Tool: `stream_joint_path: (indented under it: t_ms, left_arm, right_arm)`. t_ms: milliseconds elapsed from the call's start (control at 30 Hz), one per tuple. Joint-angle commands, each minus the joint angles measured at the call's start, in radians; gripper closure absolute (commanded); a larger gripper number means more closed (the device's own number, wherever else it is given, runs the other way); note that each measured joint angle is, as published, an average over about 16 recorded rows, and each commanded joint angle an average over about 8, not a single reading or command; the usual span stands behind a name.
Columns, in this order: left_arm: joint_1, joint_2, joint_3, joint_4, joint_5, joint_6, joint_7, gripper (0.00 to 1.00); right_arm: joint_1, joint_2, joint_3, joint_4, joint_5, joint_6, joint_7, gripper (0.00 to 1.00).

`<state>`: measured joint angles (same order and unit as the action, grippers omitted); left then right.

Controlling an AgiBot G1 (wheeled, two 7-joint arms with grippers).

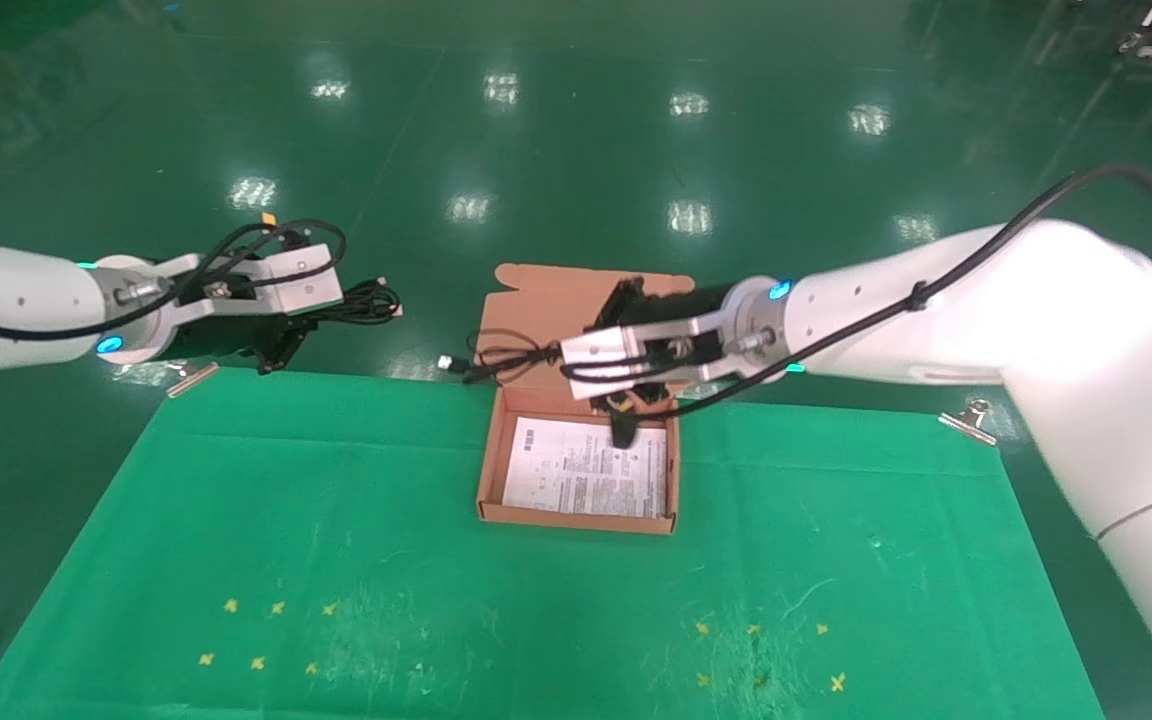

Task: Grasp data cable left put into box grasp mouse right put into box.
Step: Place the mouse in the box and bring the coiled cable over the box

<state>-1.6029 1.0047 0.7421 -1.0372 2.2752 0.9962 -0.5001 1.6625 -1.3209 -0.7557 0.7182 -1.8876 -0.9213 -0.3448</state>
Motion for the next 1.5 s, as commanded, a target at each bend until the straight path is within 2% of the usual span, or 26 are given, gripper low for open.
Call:
stream_joint_path:
  t_ms: [33, 233, 567, 1033, 1067, 1300, 1333, 1500]
  left_arm:
    - [0.009, -0.005, 0.005, -0.006, 0.02, 0.005, -0.015, 1.0]
    - [0.029, -0.027, 0.011, -0.032, 0.045, 0.04, -0.058, 1.0]
    - [0.036, -0.035, 0.012, -0.059, 0.061, 0.055, -0.087, 1.0]
    - [0.038, -0.036, 0.012, -0.066, 0.064, 0.057, -0.093, 1.0]
    - [0.038, -0.036, 0.012, -0.066, 0.064, 0.057, -0.093, 1.0]
    - [0.039, -0.037, 0.012, -0.066, 0.065, 0.058, -0.093, 1.0]
    - [0.039, -0.037, 0.013, -0.067, 0.065, 0.058, -0.093, 1.0]
    - [0.04, -0.035, 0.013, -0.067, 0.065, 0.058, -0.093, 1.0]
  right_arm:
    - [-0.003, -0.016, 0.001, -0.037, 0.011, 0.001, -0.025, 1.0]
    - [-0.025, -0.043, -0.035, -0.072, 0.095, 0.025, -0.05, 1.0]
    - [-0.032, -0.048, -0.178, -0.073, 0.267, 0.096, -0.037, 1.0]
    - [-0.063, -0.044, -0.248, -0.319, 0.479, 0.169, 0.066, 1.0]
    - [-0.064, -0.044, -0.249, -0.33, 0.492, 0.174, 0.07, 0.96]
    - [-0.069, -0.044, -0.258, -0.369, 0.548, 0.197, 0.076, 0.08]
    - [-0.069, -0.044, -0.259, -0.371, 0.551, 0.198, 0.075, 0.0]
    - [-0.071, -0.037, -0.261, -0.364, 0.554, 0.197, 0.075, 0.0]
